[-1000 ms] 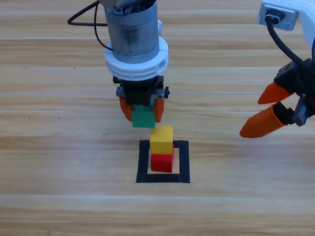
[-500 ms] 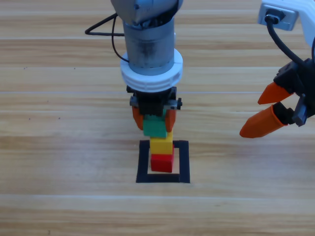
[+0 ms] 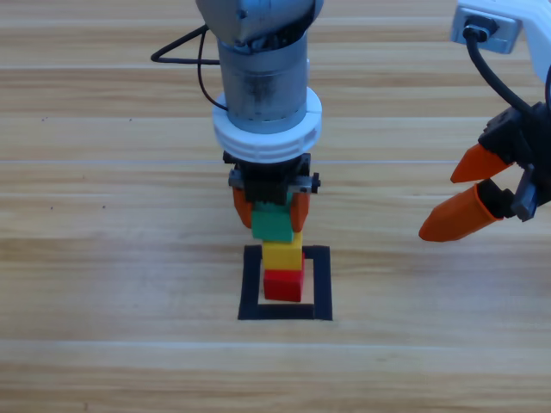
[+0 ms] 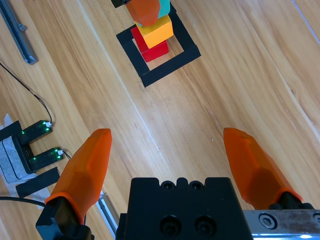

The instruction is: Stack the blocks in the rectangular block: red at the bottom, yellow in the middle, green on top

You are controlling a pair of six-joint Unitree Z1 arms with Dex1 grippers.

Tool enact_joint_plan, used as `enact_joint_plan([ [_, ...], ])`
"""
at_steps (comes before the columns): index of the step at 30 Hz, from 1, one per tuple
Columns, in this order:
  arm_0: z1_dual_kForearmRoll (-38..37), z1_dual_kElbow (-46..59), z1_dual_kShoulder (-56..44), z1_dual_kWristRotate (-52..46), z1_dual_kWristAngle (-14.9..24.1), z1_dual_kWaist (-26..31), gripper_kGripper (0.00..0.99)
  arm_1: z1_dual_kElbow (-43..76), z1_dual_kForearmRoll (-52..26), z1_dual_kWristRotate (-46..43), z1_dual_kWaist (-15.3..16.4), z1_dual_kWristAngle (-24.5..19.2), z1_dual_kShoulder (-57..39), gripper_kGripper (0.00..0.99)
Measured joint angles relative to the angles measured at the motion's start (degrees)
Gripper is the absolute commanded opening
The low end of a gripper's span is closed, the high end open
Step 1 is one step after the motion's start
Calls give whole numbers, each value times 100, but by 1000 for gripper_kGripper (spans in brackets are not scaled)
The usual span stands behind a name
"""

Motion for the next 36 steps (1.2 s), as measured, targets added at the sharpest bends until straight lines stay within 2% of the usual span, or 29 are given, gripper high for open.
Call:
enact_joint_plan([
  [36, 0, -3, 1, -123, 0, -52, 0, 0, 0, 0, 0, 13, 0, 986],
])
